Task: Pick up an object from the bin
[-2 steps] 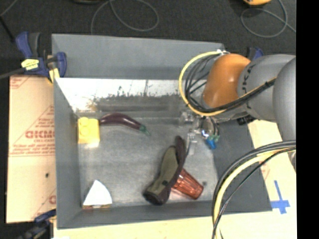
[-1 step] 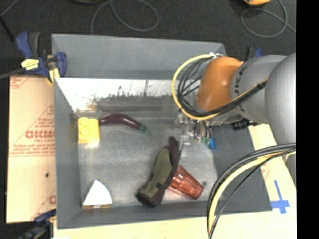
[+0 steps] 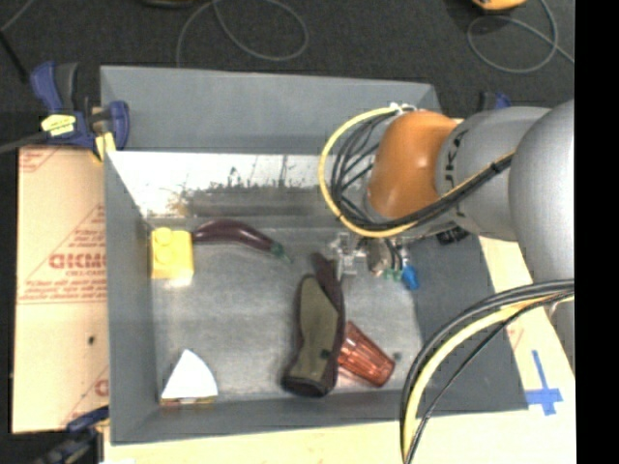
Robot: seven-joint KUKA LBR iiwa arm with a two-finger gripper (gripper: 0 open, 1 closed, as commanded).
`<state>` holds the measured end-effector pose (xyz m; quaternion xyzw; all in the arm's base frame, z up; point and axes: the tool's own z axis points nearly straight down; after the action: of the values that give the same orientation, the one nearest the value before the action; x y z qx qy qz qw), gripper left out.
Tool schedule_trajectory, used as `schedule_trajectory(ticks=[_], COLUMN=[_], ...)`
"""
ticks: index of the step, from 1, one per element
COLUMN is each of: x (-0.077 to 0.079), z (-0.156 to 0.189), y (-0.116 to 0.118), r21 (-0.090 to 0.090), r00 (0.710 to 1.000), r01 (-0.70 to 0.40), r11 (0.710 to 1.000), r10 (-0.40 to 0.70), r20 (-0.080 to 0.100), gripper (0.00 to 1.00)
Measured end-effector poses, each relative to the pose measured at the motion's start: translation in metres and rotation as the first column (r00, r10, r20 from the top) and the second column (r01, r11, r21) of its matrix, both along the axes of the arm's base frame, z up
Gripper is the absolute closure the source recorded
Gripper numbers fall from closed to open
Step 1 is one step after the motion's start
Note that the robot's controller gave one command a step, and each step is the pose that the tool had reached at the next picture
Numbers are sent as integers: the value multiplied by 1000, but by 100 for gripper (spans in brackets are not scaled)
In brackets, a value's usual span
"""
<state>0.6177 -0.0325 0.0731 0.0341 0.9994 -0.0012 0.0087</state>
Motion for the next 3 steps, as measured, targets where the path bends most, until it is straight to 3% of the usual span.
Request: schedule_trajectory(ticks=[1, 2, 3], x=[0, -12, -9], z=[0, 1, 0], y=[0, 0, 8], r21=[0, -2, -2], r00=[1000, 1000, 1000], r01=[-1, -21, -19], r11=[1000, 1000, 1000], r10=[1, 21, 19], r20=[0, 10, 7], gripper=[100, 100, 100])
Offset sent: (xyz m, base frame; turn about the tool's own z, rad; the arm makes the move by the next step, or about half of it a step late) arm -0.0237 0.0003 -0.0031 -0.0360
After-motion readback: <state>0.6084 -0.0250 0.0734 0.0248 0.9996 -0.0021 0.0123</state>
